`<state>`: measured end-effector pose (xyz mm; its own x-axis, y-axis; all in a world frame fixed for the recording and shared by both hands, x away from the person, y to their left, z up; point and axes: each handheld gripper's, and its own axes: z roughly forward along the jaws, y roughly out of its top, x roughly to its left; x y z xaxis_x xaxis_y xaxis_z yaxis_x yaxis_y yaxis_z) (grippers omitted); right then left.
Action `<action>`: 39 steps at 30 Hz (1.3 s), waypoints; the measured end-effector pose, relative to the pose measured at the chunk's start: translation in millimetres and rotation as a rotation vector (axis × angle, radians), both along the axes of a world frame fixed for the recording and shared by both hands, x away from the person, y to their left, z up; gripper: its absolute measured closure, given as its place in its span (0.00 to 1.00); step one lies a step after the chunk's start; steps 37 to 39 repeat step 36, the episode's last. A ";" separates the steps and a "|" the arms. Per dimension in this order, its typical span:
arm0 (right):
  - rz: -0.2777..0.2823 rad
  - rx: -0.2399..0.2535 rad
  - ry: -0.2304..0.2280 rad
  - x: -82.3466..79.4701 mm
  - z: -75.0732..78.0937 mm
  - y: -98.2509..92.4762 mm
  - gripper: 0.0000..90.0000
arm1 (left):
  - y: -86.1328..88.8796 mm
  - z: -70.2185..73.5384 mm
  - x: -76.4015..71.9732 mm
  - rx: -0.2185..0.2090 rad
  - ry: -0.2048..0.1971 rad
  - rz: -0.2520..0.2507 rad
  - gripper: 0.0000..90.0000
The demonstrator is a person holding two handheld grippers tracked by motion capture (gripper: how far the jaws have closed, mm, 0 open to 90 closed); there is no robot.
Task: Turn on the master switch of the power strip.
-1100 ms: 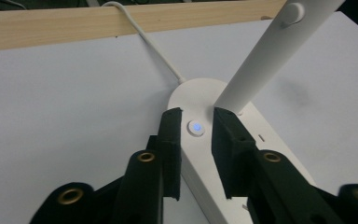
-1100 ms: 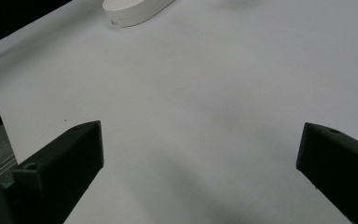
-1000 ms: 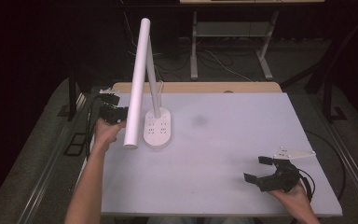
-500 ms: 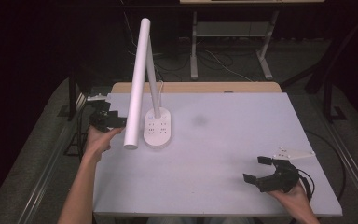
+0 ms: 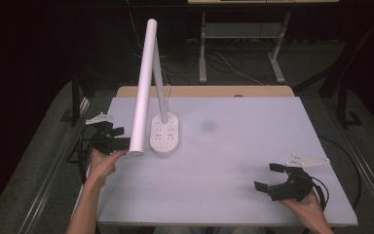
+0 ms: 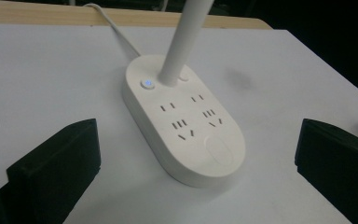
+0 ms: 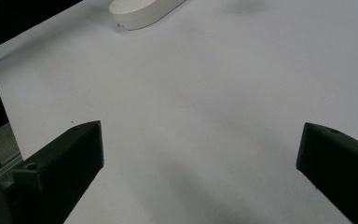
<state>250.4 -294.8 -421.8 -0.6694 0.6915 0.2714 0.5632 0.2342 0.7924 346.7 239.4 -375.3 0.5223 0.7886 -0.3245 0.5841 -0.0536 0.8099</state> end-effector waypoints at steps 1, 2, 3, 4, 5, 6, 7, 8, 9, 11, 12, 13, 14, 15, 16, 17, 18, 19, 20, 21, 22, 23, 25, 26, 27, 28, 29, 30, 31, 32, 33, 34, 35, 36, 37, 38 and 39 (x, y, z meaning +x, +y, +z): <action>-0.001 0.000 -0.001 -0.1 0.1 0.0 0.00 | -0.7 -0.4 -2.8 -0.005 -0.004 -0.003 0.00; 0.000 0.001 -0.002 -0.3 0.2 -0.1 0.00 | -1.5 -0.8 -5.7 -0.008 -0.008 -0.005 0.00; 0.000 0.001 -0.003 -0.4 0.2 -0.1 0.00 | -2.2 -1.2 -8.7 -0.008 -0.012 -0.009 0.00; 0.000 0.001 -0.003 -0.4 0.2 -0.1 0.00 | -3.1 -1.7 -11.8 -0.012 -0.016 -0.012 0.00; 0.000 0.001 -0.003 -0.4 0.3 -0.1 0.00 | -4.2 -2.5 -14.9 -0.013 -0.019 -0.016 0.00; 0.000 0.001 -0.003 -0.4 0.3 0.0 0.00 | -5.3 -3.5 -17.9 -0.013 -0.023 -0.020 0.00; 0.000 0.001 -0.003 -0.4 0.4 0.0 0.00 | -6.5 -4.5 -20.8 -0.014 -0.029 -0.025 0.00; 0.000 0.001 -0.004 -0.4 0.4 0.0 0.00 | -7.5 -5.9 -23.6 -0.013 -0.034 -0.031 0.00; 0.000 0.000 -0.003 -0.5 0.5 0.1 0.00 | -9.2 -7.5 -26.4 -0.019 -0.034 -0.032 0.00; -0.001 0.000 -0.003 -0.6 0.5 0.2 0.00 | -12.4 -11.1 -31.9 -0.014 -0.038 -0.047 0.00; -0.001 0.001 -0.003 -0.7 0.6 0.3 0.00 | -14.4 -12.8 -34.8 -0.011 -0.039 -0.055 0.00; -0.002 0.001 -0.003 -0.9 0.6 0.4 0.00 | -16.8 -14.5 -37.9 -0.009 -0.040 -0.058 0.00; -0.002 0.002 -0.003 -0.9 0.7 0.4 0.00 | -18.7 -15.9 -40.9 -0.006 -0.042 -0.071 0.00; -0.003 0.002 -0.002 -1.0 0.7 0.5 0.00 | -21.0 -17.5 -45.0 -0.005 -0.044 -0.084 0.00; -0.003 0.002 -0.003 -1.1 0.7 0.6 0.00 | -23.0 -19.0 -47.1 -0.011 -0.045 -0.089 0.00; -0.003 0.003 -0.002 -1.2 0.7 0.7 0.00 | -24.7 -20.4 -49.8 -0.006 -0.046 -0.101 0.00; -0.002 0.003 -0.001 -1.2 0.6 0.8 0.00 | -26.6 -22.1 -52.6 -0.005 -0.048 -0.109 0.00; 0.000 0.002 -0.001 -1.2 0.6 0.9 0.00 | -28.5 -24.1 -55.3 -0.013 -0.048 -0.116 0.00; 0.001 0.003 -0.001 -1.3 0.6 1.1 0.00 | -30.2 -26.1 -58.1 -0.016 -0.045 -0.121 0.00; 0.001 0.004 -0.001 -1.5 0.6 1.3 0.00 | -31.5 -28.0 -60.7 -0.015 -0.043 -0.128 0.00; 0.000 0.004 -0.002 -1.7 0.7 1.4 0.00 | -32.7 -29.9 -62.7 -0.017 -0.043 -0.138 0.00; -0.001 0.006 -0.002 -1.9 0.7 1.4 0.00 | -33.9 -31.6 -64.9 -0.013 -0.041 -0.151 0.00; 0.000 0.007 -0.004 -2.1 0.7 1.3 0.00 | -36.8 -33.7 -67.7 0.010 -0.028 -0.161 0.00; 0.000 0.007 -0.004 -2.2 0.7 1.1 0.00 | -37.8 -34.6 -68.9 0.013 -0.025 -0.165 0.00; -0.001 0.009 -0.001 -2.5 0.9 1.1 0.00 | -38.8 -36.2 -70.5 0.013 -0.024 -0.167 0.00; -0.002 0.009 -0.002 -2.6 1.0 0.9 0.00 | -39.4 -37.9 -71.8 0.014 -0.024 -0.176 0.00; -0.003 0.011 0.002 -2.9 1.2 0.8 0.00 | -40.5 -39.7 -73.4 0.016 -0.020 -0.184 0.00; -0.003 0.012 0.001 -3.0 1.2 0.7 0.00 | -41.0 -41.8 -74.4 0.027 -0.019 -0.196 0.00; -0.004 0.012 0.002 -3.3 1.1 0.6 0.00 | -41.7 -43.5 -75.4 0.035 -0.012 -0.204 0.00; -0.005 0.013 0.003 -3.5 1.0 0.6 0.00 | -42.4 -45.2 -75.9 0.039 -0.007 -0.212 0.00; -0.006 0.014 0.003 -3.6 0.9 0.7 0.00 | -43.4 -46.7 -76.5 0.045 -0.001 -0.217 0.00; -0.006 0.015 0.004 -3.7 0.8 0.7 0.00 | -43.9 -47.5 -76.4 0.047 -0.002 -0.223 0.00; -0.004 0.013 0.004 -3.6 0.7 0.6 0.00 | -45.1 -48.5 -76.6 0.043 0.002 -0.224 0.00; -0.004 0.013 0.003 -3.5 0.6 0.6 0.00 | -45.5 -49.0 -76.4 0.051 0.003 -0.233 0.00; -0.004 0.013 0.003 -3.5 0.6 0.6 0.00 | -45.5 -49.0 -76.4 0.051 0.003 -0.233 0.00; -0.004 0.013 0.003 -3.5 0.6 0.6 0.00 | -45.5 -49.0 -76.4 0.051 0.003 -0.233 0.00; -0.004 0.013 0.003 -3.5 0.6 0.6 0.00 | -45.5 -49.0 -76.4 0.051 0.003 -0.233 0.00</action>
